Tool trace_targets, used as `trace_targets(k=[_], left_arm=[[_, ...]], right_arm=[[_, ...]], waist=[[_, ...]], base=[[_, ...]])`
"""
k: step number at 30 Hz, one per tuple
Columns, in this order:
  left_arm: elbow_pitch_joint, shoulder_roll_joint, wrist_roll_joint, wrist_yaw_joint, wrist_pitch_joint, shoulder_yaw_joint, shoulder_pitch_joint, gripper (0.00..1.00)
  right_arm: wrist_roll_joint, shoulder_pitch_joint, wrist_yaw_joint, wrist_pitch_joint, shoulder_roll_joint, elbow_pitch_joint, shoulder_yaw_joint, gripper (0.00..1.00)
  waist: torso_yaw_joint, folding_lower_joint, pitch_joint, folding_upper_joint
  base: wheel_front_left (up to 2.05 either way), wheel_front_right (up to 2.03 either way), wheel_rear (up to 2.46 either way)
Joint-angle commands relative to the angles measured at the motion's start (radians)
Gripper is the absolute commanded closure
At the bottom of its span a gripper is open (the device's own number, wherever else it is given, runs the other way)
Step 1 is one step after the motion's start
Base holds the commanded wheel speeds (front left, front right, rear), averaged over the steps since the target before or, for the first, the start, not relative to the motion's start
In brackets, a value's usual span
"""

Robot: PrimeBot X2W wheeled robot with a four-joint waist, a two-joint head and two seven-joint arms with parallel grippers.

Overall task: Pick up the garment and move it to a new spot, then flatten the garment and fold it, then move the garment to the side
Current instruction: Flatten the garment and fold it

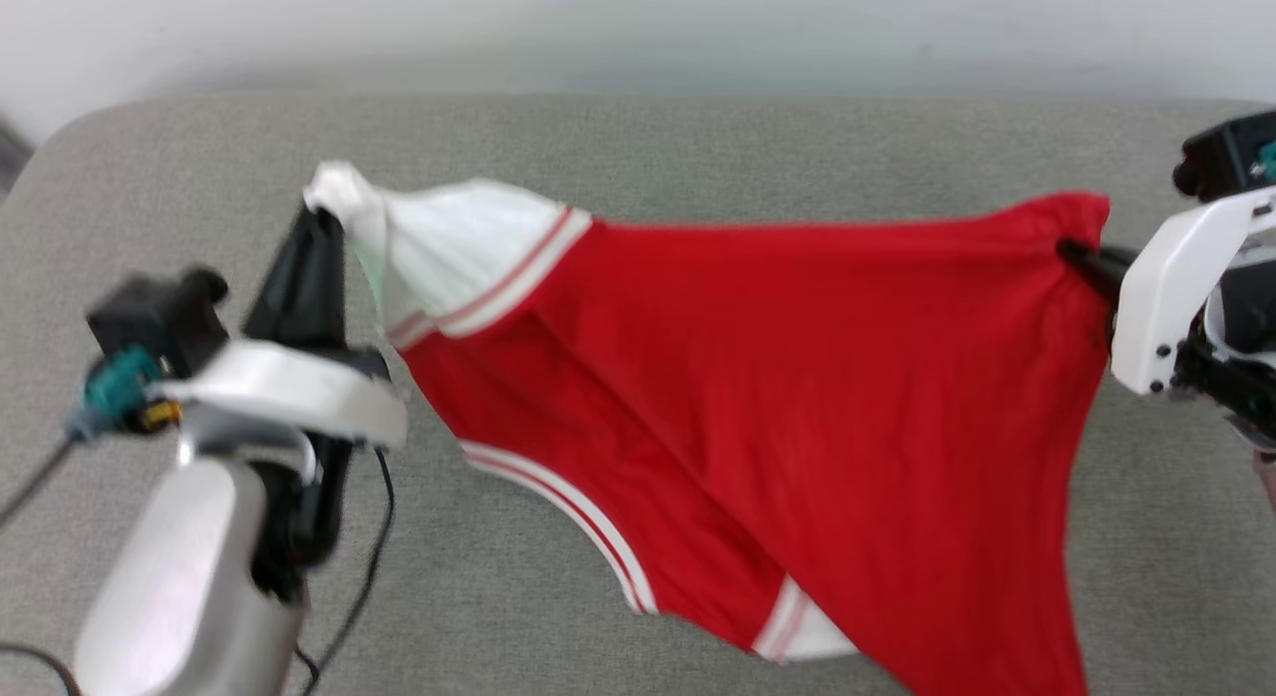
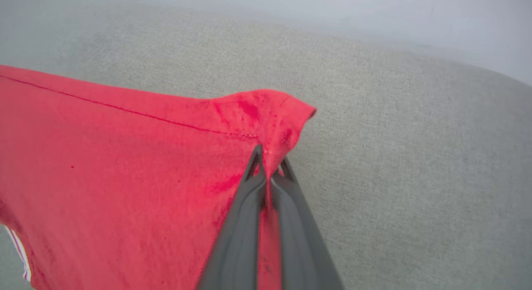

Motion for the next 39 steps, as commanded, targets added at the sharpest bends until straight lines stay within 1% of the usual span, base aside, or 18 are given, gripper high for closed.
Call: trace_targets(k=[1, 7, 12, 18, 21, 27, 33, 36, 39], left_arm=[[0.012, 0.007, 0.000, -0.007, 0.001, 0.006, -0.035, 1.00], [0.153, 0.022, -0.017, -0.044, 0.030, 0.021, -0.257, 1.00], [0.270, 0.038, -0.007, -0.067, 0.045, 0.027, -0.455, 1.00], [0.353, 0.063, 0.030, -0.081, 0.055, 0.023, -0.728, 1.00], [0.379, 0.071, 0.057, -0.079, 0.062, 0.015, -0.876, 1.00], [0.427, 0.089, 0.099, -0.080, 0.073, 0.002, -1.103, 1.00], [0.455, 0.084, 0.113, -0.068, 0.085, -0.005, -1.229, 1.00], [0.467, 0.073, 0.111, -0.060, 0.087, -0.009, -1.252, 1.00], [0.482, 0.063, 0.109, -0.057, 0.080, -0.015, -1.241, 1.00]], right_arm=[[-0.011, -0.021, -0.001, -0.011, 0.009, 0.004, -0.008, 1.00], [-0.055, -0.110, -0.001, -0.093, 0.064, 0.030, -0.064, 1.00], [-0.091, -0.230, -0.001, -0.162, 0.098, 0.076, -0.107, 1.00], [-0.120, -0.426, -0.001, -0.230, 0.120, 0.115, -0.155, 1.00], [-0.135, -0.536, -0.001, -0.247, 0.115, 0.127, -0.183, 1.00], [-0.163, -0.718, -0.001, -0.289, 0.127, 0.139, -0.206, 1.00], [-0.173, -0.858, -0.001, -0.318, 0.123, 0.166, -0.193, 1.00], [-0.158, -0.914, -0.001, -0.342, 0.117, 0.199, -0.176, 1.00], [-0.140, -0.944, -0.001, -0.363, 0.117, 0.249, -0.138, 1.00]], waist=[[-0.011, 0.0000, -0.014, 0.0000], [-0.042, 0.0000, -0.016, 0.0000], [-0.072, 0.0000, 0.025, 0.0000], [-0.094, 0.0000, 0.137, 0.0000], [-0.100, 0.0000, 0.202, 0.0000], [-0.114, 0.0000, 0.311, 0.0000], [-0.115, 0.0000, 0.420, 0.0000], [-0.110, 0.0000, 0.468, 0.0000], [-0.105, 0.0000, 0.503, 0.0000]], base=[[0.00, 0.00, 0.00], [0.00, 0.00, 0.00], [0.00, 0.00, 0.00], [0.00, 0.00, 0.00], [0.00, 0.00, 0.00], [0.00, 0.00, 0.00], [0.00, 0.00, 0.00], [0.00, 0.00, 0.00], [0.00, 0.00, 0.00]])
